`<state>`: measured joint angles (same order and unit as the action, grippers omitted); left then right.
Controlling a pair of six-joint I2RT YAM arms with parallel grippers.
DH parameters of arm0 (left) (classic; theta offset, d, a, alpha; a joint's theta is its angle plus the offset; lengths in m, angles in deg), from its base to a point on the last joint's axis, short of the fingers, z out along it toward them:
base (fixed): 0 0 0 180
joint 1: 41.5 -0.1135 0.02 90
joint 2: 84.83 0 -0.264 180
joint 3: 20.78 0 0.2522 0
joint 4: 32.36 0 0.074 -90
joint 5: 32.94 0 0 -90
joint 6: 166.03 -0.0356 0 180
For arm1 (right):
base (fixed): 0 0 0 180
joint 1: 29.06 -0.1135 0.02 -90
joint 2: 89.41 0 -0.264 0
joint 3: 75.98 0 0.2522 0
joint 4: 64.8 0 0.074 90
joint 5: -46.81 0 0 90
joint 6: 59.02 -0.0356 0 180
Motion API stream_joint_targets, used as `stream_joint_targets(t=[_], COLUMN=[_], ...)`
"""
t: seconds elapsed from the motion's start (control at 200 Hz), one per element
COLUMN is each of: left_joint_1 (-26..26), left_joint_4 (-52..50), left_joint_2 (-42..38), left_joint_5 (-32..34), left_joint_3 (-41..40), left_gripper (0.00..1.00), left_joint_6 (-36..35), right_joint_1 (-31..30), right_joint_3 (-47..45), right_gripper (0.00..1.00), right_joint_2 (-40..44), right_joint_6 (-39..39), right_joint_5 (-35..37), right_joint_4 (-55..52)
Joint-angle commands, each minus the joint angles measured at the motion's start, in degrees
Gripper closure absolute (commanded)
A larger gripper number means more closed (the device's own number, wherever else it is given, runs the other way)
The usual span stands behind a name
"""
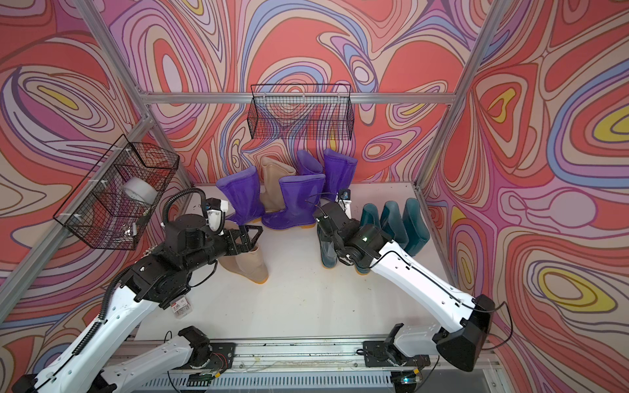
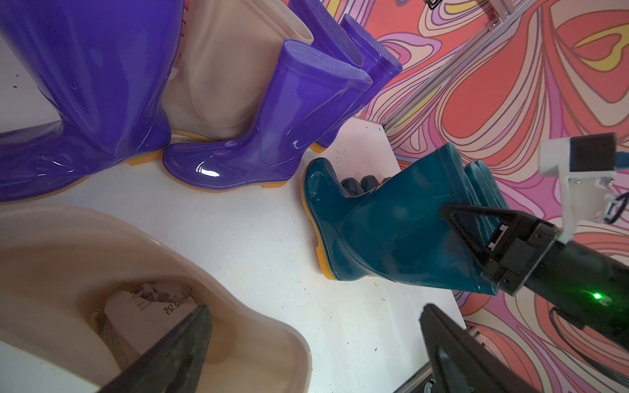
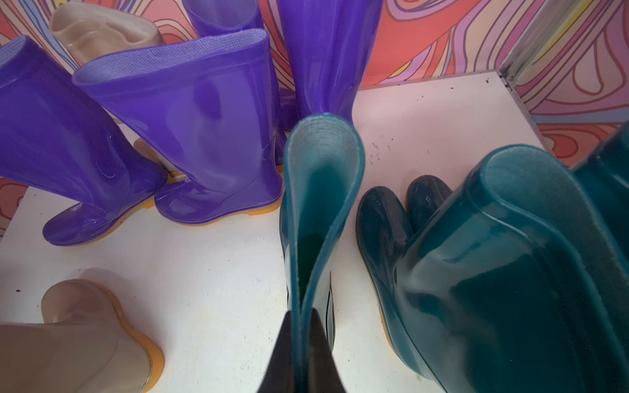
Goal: Match and arrange rain boots in pairs
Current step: Pair a pair of rain boots at the center of the board.
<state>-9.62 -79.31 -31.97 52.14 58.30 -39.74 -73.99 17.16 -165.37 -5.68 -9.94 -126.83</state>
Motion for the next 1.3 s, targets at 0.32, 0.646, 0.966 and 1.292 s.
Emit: stream_joint_targets(t=[0.32,0.646,0.966,1.292], left_joint_1=[-0.2,-0.2,-0.2,-0.2], left_joint_4=[1.2,0.7,1.5,0.0], left_joint_2=[0.4,0.0,0.2,-1.2], left_joint_5=[-0.5,-0.6,-1.5,-0.9], left_joint_3=[-1.1,-0.6,-0.7,-0.6], left_gripper=[0.02,0.02,0.02,0.03], left_joint_6=[0.7,0.7,1.6,1.6], right_joint_1=[0.7,0.9,1.2,4.4], right_joint_3=[-3.4,-3.5,0.5,-6.1], right_gripper=[1.0,1.0,1.0,1.0], right_joint_2=[3.6,5.5,5.4,5.2], right_joint_6=[-5.7,-6.7,1.1,-1.1], right_joint_5=[7.9,9.5,0.6,1.3], right_joint_4=[6.8,3.3,-1.8,2.7])
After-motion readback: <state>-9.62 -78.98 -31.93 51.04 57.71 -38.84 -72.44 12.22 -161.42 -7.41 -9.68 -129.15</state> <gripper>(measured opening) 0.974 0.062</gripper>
